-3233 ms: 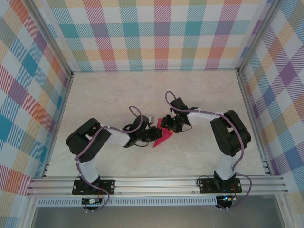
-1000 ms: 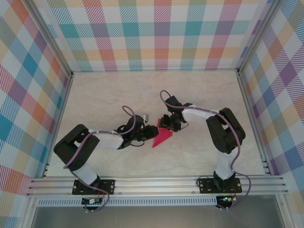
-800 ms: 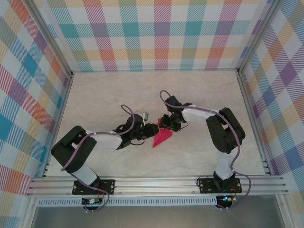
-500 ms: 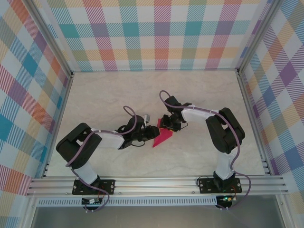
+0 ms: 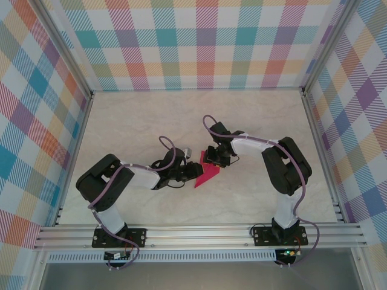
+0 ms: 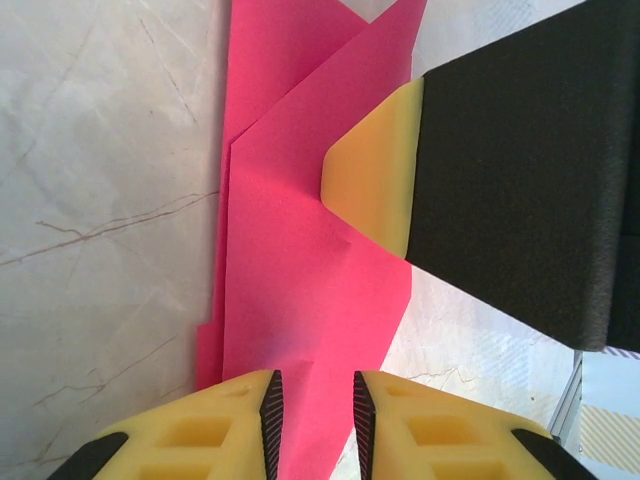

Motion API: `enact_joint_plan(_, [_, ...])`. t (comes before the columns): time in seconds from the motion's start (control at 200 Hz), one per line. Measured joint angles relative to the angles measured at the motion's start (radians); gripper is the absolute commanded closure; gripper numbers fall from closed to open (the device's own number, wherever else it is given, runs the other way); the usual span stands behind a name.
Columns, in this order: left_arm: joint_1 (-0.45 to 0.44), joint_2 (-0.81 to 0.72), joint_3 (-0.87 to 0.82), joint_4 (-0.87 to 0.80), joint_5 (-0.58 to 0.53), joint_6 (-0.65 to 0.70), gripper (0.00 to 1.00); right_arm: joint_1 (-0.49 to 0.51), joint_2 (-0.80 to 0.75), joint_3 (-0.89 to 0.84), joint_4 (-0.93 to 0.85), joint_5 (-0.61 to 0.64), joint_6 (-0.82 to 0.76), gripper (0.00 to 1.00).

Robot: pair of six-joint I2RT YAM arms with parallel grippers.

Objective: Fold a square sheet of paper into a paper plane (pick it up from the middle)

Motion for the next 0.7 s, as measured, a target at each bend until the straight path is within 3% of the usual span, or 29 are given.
enact_joint_plan(0.7, [-0.014,0.005,0.017,-0.077,-0.044,-0.003,0.82,0.001,0.024,0.039,-0.048,0.0,0.0,0.53])
